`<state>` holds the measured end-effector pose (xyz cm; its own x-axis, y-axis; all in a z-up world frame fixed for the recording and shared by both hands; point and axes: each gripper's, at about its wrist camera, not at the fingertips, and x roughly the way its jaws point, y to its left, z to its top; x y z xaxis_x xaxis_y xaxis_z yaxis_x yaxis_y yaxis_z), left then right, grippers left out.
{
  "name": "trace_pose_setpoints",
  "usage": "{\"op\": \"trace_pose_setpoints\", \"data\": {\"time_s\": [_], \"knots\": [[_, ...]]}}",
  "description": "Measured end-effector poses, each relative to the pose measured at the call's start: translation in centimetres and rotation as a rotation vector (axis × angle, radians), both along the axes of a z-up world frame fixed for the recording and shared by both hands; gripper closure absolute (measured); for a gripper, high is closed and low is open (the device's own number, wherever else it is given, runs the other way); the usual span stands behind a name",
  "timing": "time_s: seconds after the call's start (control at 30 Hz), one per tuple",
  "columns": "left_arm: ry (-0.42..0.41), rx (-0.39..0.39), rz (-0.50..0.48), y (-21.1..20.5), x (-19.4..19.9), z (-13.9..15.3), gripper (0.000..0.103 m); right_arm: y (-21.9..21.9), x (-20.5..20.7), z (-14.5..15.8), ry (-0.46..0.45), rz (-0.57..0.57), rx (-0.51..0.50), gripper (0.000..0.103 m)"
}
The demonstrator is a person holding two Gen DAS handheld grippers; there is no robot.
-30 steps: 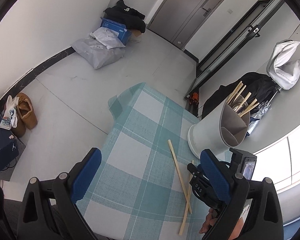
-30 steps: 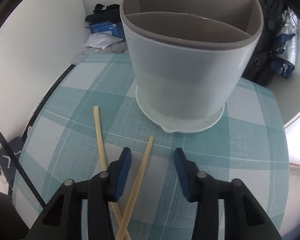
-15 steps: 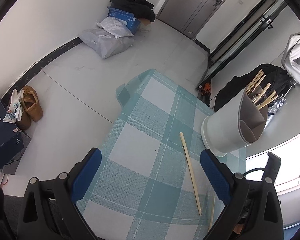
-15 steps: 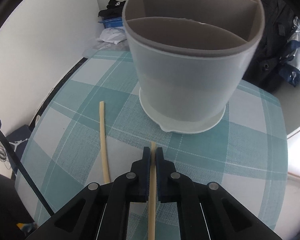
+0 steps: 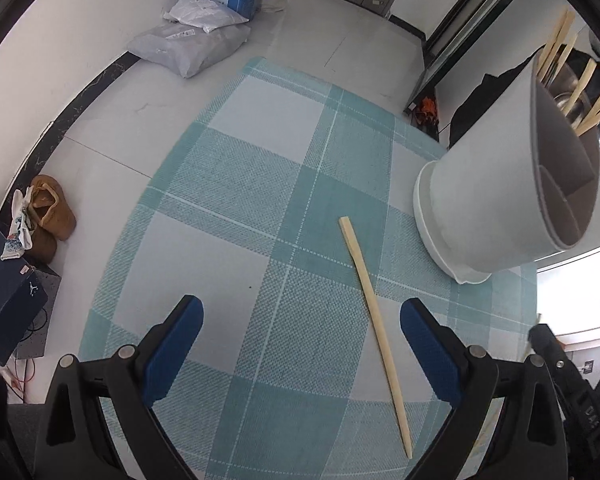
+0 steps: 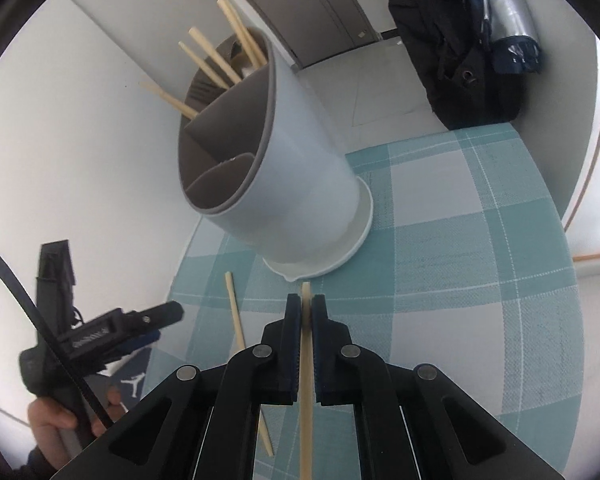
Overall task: Organize utensils
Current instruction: 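Grasp the last chopstick with the left gripper while the right gripper holds its chopstick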
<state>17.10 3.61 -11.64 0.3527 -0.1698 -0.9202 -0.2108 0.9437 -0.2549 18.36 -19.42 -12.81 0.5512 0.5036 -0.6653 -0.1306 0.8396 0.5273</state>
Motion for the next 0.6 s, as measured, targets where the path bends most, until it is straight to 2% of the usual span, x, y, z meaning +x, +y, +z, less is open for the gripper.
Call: {"op": "trace_pose_setpoints", "data": {"time_s": [0.23,0.3,0.4,0.5,0.53,0.57,0.6], "knots": [[-0.008,0.169,0.003,-1.6,1.5,-0.7,0.008,-2.9,0.7,0.1,-0.011,-0.038,0.098,0.099],[0.005,0.189,0.031,-1.5,1.8,-1.1,0.008,-3.1,1.1,-0.1,-0.037,-0.035,0.094,0.099],[-0.006,0.215,0.048,-1.6,2.2,-1.2,0.010,-3.9,1.8,-0.7,-0.008,-0.046,0.138,0.099],[-0.029,0.247,0.052,-2.2,2.4,-1.0,0.029,-4.6,1.5,-0.3,-0.012,-0.057,0.158,0.099],[-0.028,0.284,0.040,-2.8,2.7,-1.0,0.040,-4.7,1.6,-0.2,-0.017,-0.062,0.166,0.099],[-0.038,0.288,0.026,-3.1,2.6,-0.9,0.053,-4.9,1.4,0.0,-0.025,-0.068,0.167,0.099],[-0.041,0.282,0.018,-3.5,2.8,-0.9,0.059,-5.0,1.4,0.2,-0.036,-0.071,0.173,0.099]]}}
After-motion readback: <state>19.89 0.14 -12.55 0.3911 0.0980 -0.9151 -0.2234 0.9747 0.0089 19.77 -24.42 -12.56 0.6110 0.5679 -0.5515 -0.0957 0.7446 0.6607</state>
